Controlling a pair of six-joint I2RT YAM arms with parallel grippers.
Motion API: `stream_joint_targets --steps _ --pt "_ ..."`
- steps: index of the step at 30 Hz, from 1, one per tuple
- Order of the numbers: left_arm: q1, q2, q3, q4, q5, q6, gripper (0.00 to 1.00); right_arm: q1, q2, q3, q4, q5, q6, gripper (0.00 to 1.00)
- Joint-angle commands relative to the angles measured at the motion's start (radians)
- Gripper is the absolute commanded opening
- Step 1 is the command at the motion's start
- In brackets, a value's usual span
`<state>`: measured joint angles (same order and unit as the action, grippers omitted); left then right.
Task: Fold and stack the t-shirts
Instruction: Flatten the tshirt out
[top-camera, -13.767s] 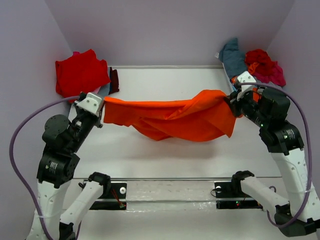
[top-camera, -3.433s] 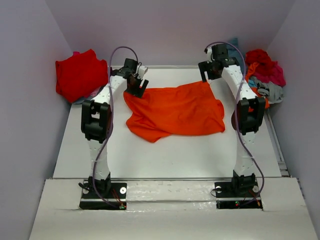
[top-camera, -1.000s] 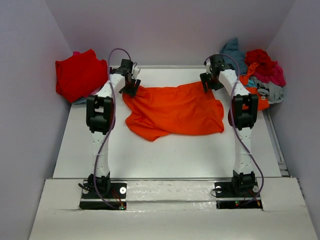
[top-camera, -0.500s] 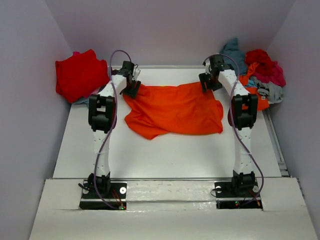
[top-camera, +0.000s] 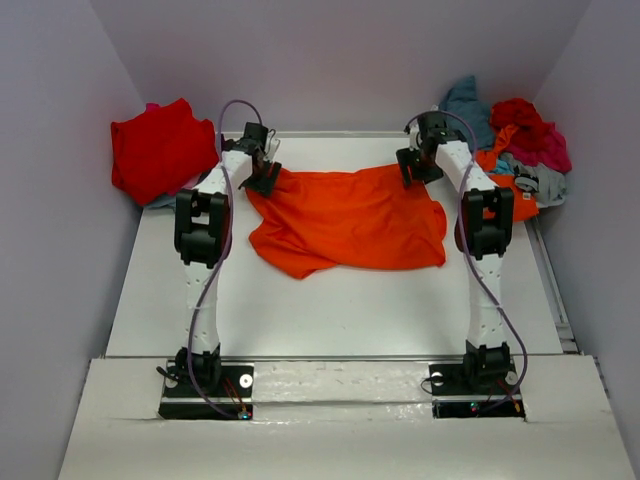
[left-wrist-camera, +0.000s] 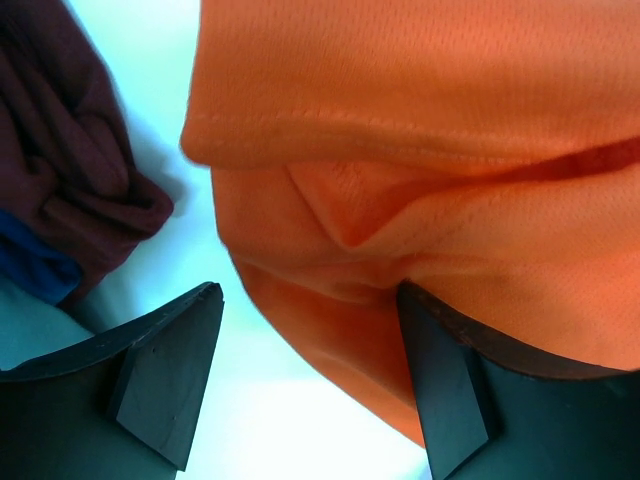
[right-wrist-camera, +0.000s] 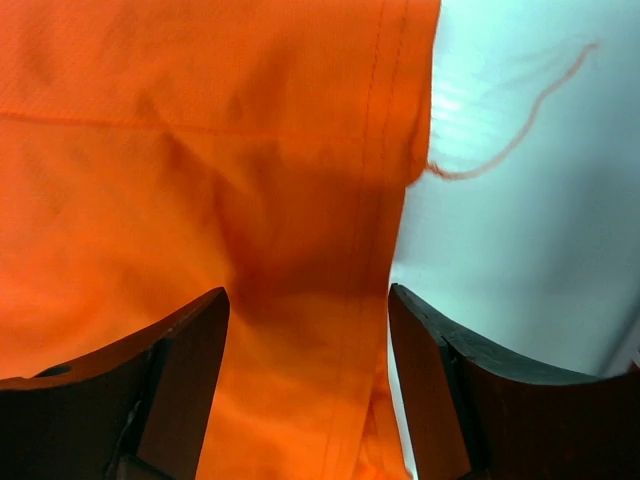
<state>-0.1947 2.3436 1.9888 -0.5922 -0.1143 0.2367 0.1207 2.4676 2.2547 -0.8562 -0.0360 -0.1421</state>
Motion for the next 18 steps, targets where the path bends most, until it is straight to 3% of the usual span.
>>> stream_joint_targets --steps 1,12,18 --pt "0.001 -0.154 -0.024 0.015 0.004 -0.002 0.85 -0.001 -0.166 -0.035 0.068 0.018 -0.014 0.72" --pt "0.001 -0.132 -0.007 -0.009 0.061 0.024 0.85 -0.001 -0.135 -0.029 0.066 0.019 -0.027 0.74" --pt "-0.008 -0.069 0.074 -0.020 0.074 0.019 0.85 -0.001 -0.065 0.017 0.092 0.065 -0.013 0.74"
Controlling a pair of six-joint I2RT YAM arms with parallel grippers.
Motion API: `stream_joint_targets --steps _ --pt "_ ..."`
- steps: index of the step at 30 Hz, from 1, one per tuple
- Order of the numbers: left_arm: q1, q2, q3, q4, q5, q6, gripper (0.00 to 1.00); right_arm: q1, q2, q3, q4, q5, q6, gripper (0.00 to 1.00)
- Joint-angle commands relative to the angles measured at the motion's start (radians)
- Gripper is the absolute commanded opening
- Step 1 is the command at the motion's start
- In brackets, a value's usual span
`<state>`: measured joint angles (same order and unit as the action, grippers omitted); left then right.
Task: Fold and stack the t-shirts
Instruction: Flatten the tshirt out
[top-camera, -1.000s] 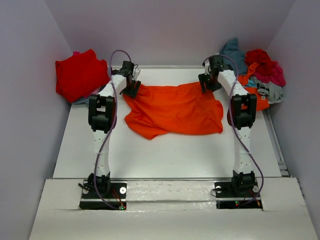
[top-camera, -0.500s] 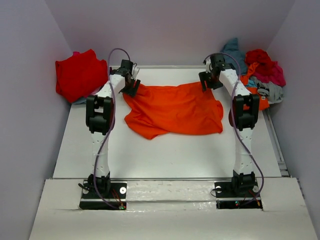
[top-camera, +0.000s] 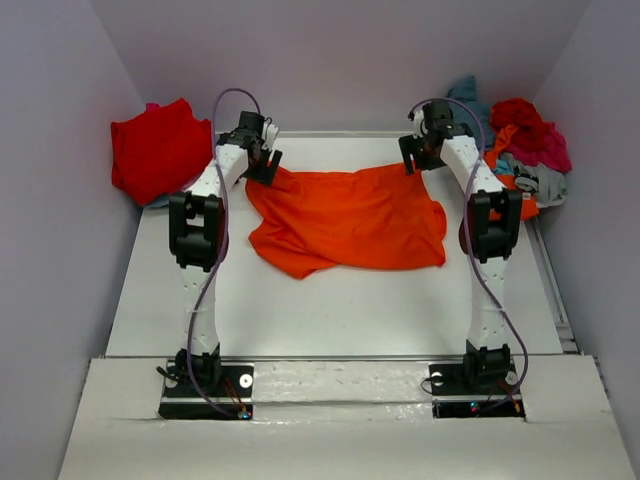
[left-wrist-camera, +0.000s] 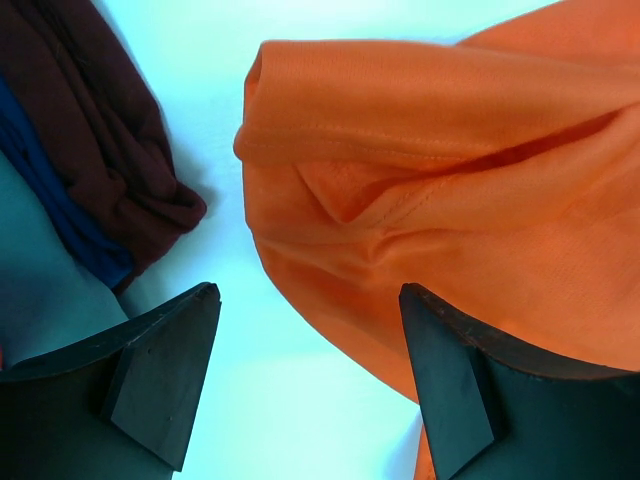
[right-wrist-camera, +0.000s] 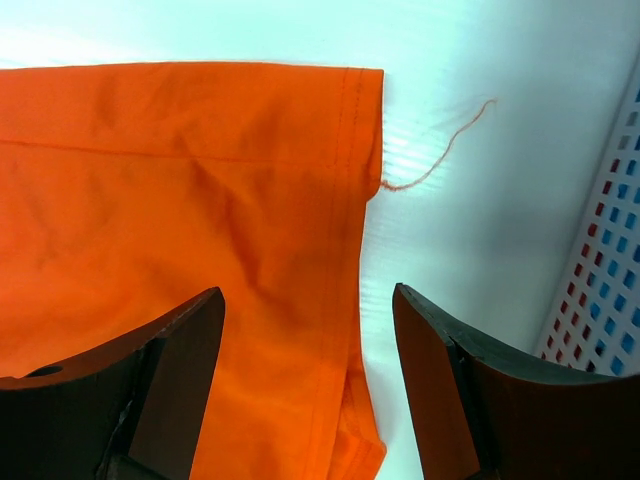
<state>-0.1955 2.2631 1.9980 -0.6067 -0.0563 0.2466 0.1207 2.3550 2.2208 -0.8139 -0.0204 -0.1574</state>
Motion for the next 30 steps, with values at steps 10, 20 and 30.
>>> stream_joint_targets --steps 10,20,30 --pt "-0.007 0.029 0.111 0.056 -0.048 0.046 0.85 -0.012 0.139 0.131 0.101 0.116 0.010 0.74" --pt "-0.007 0.091 0.176 0.081 -0.033 0.063 0.84 -0.021 0.116 0.105 0.180 0.083 -0.036 0.74" --pt "-0.007 0.105 0.154 0.084 -0.007 0.043 0.83 -0.021 0.132 0.102 0.167 0.047 0.012 0.71"
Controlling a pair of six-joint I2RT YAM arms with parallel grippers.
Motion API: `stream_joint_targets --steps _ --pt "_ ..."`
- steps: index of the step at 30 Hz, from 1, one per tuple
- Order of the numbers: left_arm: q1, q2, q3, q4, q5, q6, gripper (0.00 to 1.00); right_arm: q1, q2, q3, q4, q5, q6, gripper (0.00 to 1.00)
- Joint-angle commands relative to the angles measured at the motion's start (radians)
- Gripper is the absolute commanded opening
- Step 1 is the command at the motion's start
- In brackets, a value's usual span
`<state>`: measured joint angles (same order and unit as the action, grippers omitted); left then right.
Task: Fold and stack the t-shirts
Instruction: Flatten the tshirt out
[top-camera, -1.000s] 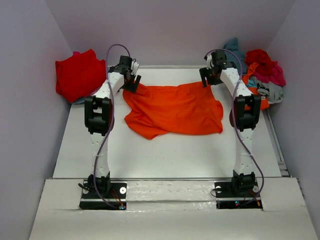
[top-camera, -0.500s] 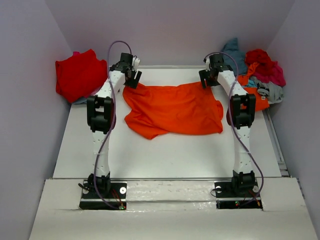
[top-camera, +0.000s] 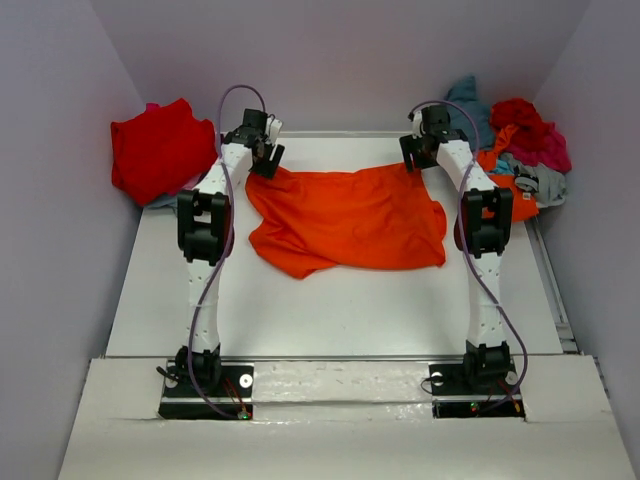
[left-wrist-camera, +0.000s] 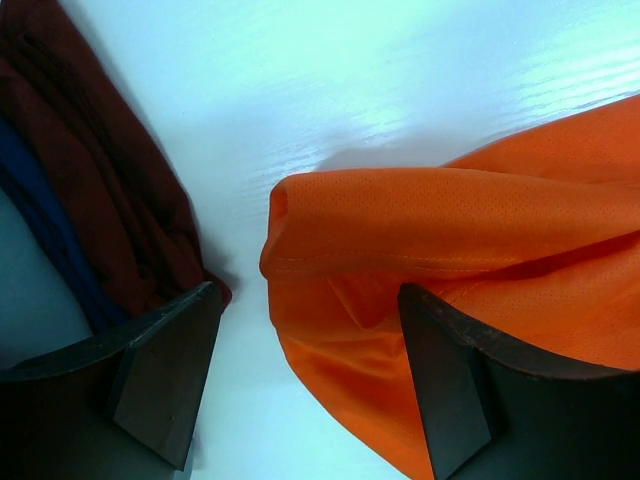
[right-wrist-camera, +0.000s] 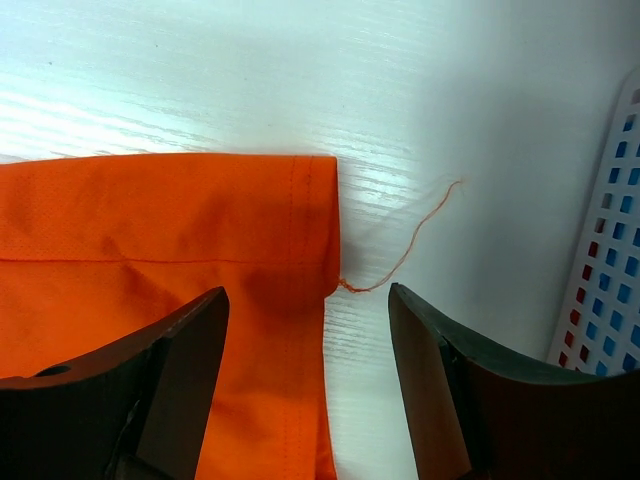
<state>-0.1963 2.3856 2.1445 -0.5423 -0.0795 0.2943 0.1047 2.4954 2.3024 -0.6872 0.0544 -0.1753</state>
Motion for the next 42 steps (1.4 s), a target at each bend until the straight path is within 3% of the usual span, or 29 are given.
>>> stream_joint_targets --steps 1,19,29,35,42 --pt "-0.006 -0.014 0.009 0.019 0.021 -0.006 0.83 -0.005 -0.009 0.020 0.040 -0.030 0.034 0.70" --pt "-0.034 0.001 -0.008 0.015 0.037 -0.020 0.72 -0.005 0.034 0.022 0.021 -0.047 0.103 0.61" --pt "-0.034 0.000 -0.035 0.018 0.035 -0.024 0.71 -0.005 0.054 0.032 0.020 -0.074 0.105 0.54" --pt "-0.034 -0.003 -0.038 0.018 0.037 -0.026 0.55 -0.005 0.051 0.029 0.020 -0.062 0.097 0.39" --pt "-0.034 -0.019 -0.055 0.022 0.038 -0.027 0.33 -0.005 0.031 0.019 0.020 -0.059 0.083 0.38"
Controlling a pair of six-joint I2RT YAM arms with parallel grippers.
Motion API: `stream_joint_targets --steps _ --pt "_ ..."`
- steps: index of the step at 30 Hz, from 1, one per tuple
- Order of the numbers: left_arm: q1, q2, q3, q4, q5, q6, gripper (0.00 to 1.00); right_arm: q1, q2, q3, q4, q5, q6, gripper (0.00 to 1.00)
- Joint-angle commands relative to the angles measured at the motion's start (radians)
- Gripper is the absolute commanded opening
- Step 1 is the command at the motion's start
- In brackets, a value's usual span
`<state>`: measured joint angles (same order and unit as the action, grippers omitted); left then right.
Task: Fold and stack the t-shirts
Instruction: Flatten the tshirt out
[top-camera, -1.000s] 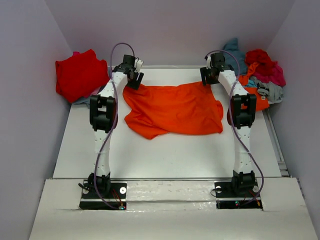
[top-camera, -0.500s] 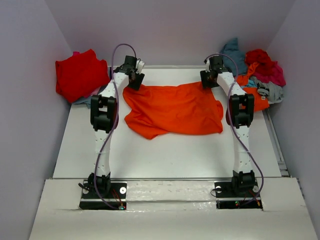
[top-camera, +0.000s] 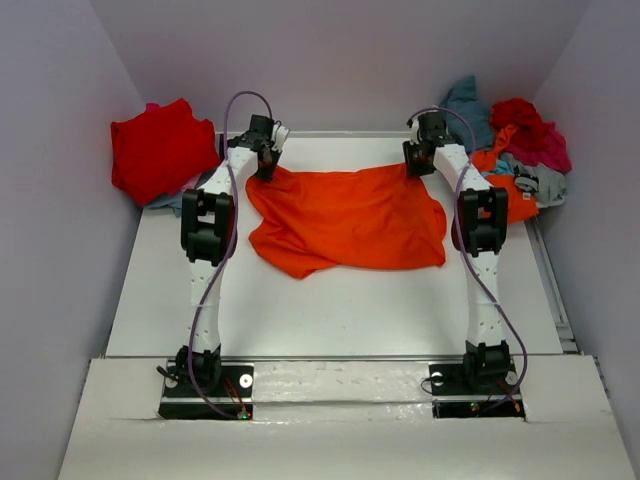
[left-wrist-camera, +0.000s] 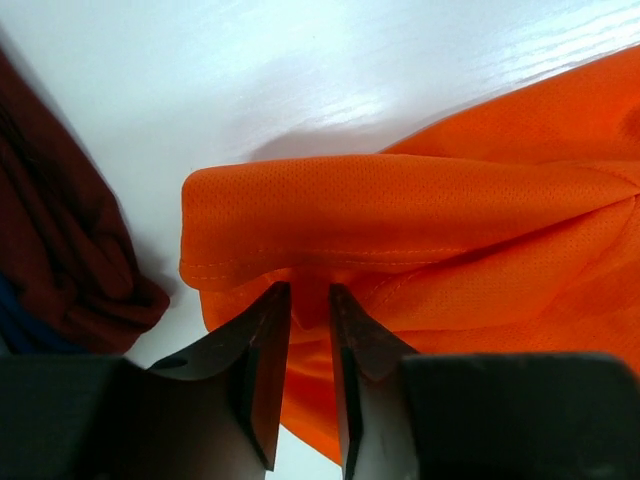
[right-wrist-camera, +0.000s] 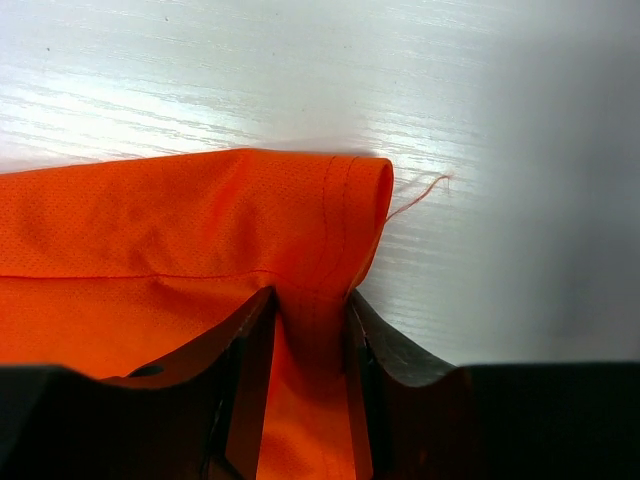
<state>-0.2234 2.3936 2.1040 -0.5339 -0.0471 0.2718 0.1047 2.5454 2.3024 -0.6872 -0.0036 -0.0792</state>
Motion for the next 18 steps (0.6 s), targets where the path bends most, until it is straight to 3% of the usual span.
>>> stream_joint_targets --steps 1,7,10,12,13,14,16,18 --pt "-0.007 -0.027 -0.015 0.014 0.006 -0.005 0.29 -0.005 -0.020 0.015 0.020 0.026 -0.014 0.38" --pt "-0.007 -0.034 -0.013 0.015 0.004 -0.002 0.13 -0.005 -0.039 -0.008 0.023 0.028 -0.011 0.38" --pt "-0.007 -0.031 -0.007 0.015 0.004 -0.002 0.14 -0.005 -0.045 -0.011 0.021 0.031 -0.011 0.38" --pt "-0.007 -0.031 -0.006 0.014 0.007 0.000 0.27 -0.005 -0.051 -0.015 0.023 0.034 -0.014 0.38" --pt "-0.007 -0.031 -0.006 0.014 0.009 -0.002 0.38 -0.005 -0.054 -0.024 0.028 0.033 -0.016 0.38" --pt "-0.007 -0.031 -0.003 0.012 0.013 0.000 0.57 -0.005 -0.060 -0.029 0.028 0.031 -0.016 0.38" --pt "-0.007 -0.027 0.001 0.012 0.018 0.000 0.70 -0.005 -0.065 -0.034 0.028 0.031 -0.016 0.38" --pt "-0.007 -0.022 0.010 0.008 0.026 -0.002 0.70 -0.005 -0.065 -0.032 0.028 0.034 -0.017 0.38"
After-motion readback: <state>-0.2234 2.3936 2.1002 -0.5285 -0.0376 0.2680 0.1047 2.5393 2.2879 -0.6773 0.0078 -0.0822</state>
